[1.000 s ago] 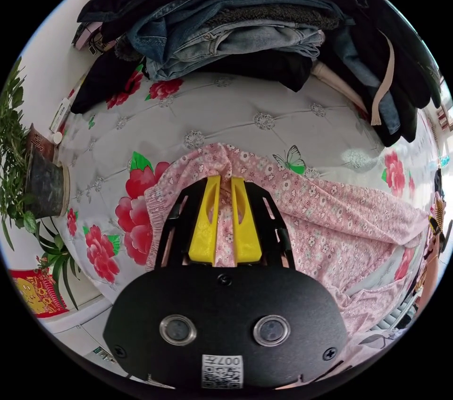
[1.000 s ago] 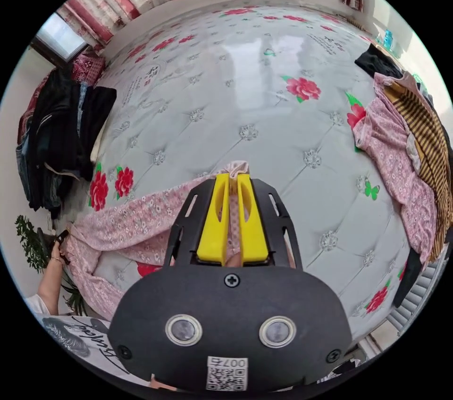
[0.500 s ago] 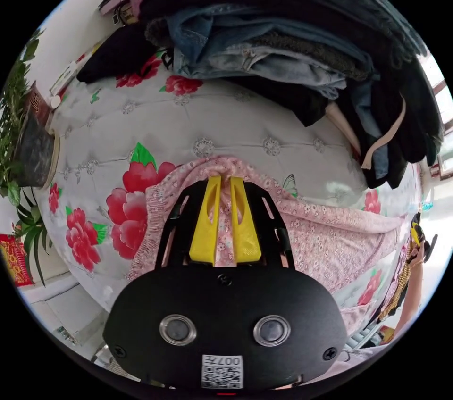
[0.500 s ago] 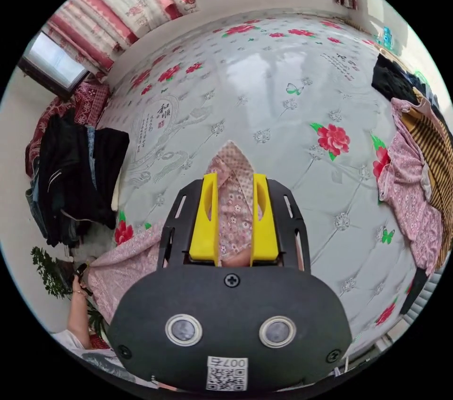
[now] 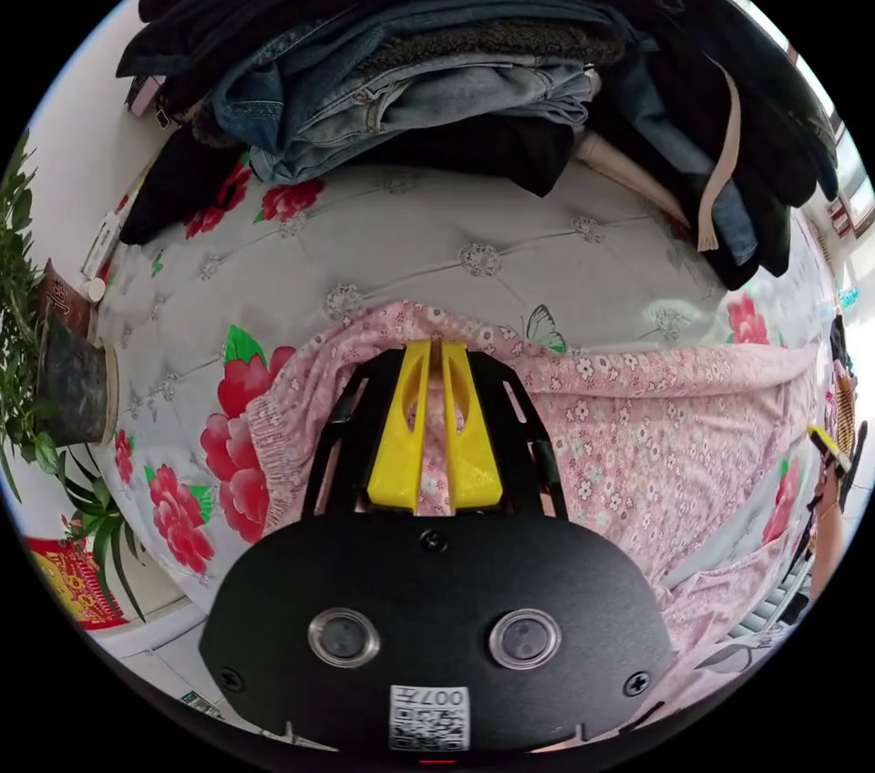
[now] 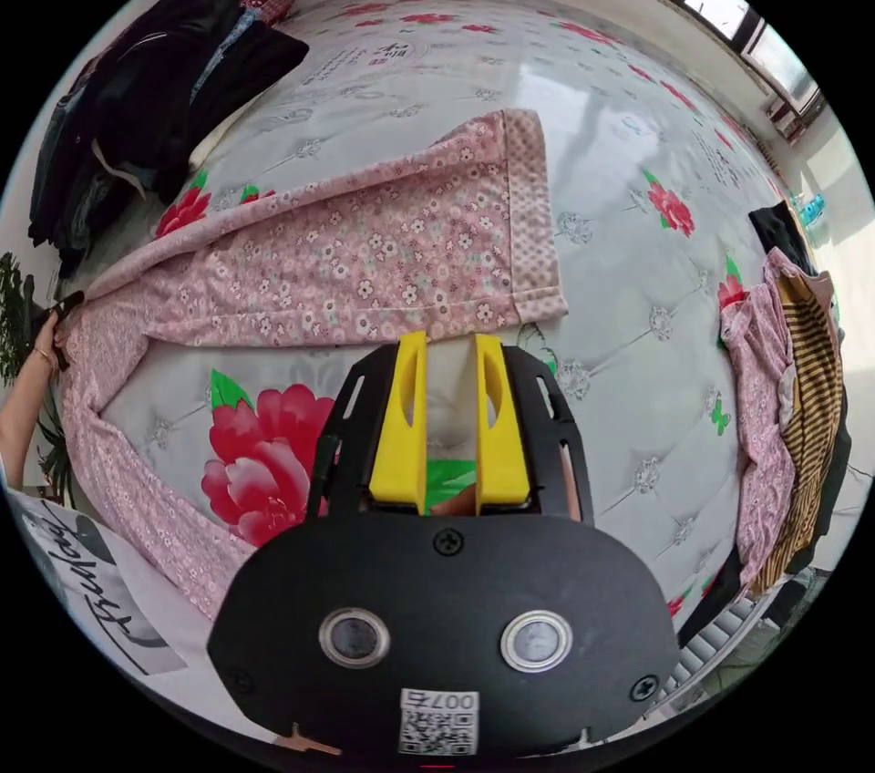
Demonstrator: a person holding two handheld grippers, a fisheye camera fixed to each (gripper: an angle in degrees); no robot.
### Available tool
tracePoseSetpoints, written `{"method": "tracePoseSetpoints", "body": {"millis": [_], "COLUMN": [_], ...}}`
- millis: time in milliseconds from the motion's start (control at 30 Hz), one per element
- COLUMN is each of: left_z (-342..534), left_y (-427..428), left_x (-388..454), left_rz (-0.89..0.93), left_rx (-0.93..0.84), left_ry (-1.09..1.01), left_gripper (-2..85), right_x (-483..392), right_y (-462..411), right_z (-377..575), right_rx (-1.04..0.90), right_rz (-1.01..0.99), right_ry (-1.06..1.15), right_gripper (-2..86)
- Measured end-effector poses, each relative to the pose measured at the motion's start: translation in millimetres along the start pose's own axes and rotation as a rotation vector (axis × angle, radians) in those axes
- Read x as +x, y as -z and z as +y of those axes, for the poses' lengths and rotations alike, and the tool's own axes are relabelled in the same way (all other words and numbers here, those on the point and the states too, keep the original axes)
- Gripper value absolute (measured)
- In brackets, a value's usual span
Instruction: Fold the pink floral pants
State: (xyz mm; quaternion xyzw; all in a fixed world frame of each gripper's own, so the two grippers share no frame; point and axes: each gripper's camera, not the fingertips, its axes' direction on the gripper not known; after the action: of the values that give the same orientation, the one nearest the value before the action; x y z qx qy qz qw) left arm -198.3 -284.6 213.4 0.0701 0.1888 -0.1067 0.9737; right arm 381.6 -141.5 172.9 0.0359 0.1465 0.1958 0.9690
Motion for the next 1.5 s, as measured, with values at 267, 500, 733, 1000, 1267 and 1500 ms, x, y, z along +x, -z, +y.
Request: {"method": "tracePoseSetpoints", "body": {"millis": [267,500,733,1000,1267,1500], "left_z": [14.0,28.2,13.0,21.9,4.9,44.6], "left_y": [21.3,28.7,-24.9,-1.6,15.3,3.2], "left_x": [29.2,78.9,94.9,70.3,36.2,63.8], "left_rz": [-0.041,0.032,0.057,0.150,0.188,0.075], "left_rx": [0.061,0.146,-0.020,0.095,0.236,0.201], "left_ry": [-0.149,-0.372,-0.380,-0.306,-0.096,-0.166], "left_gripper": [0.1,6.3,-0.1,-0.9,-1.0,-1.0], "right_x": [71.4,28.5,-23.3,-22.2,-44.1,-52.5], "right_y": [34.7,63.7,-7.8,30.6,92.0,57.7], "right_z": [49.9,-19.5,-102.8,-68.1,-99.8,-110.9], "right_rx": [-0.099,0.162,-0.057,0.178,0.388,0.220], "right_rz": [0.142,-0.113,-0.059,-0.014,0.122,0.022], "right_ry": [-0.168,-0.102,-0.078,-0.068,-0.098,-0.053], "right_gripper": [3.6,6.5,5.5,0.1,0.5,1.9]}}
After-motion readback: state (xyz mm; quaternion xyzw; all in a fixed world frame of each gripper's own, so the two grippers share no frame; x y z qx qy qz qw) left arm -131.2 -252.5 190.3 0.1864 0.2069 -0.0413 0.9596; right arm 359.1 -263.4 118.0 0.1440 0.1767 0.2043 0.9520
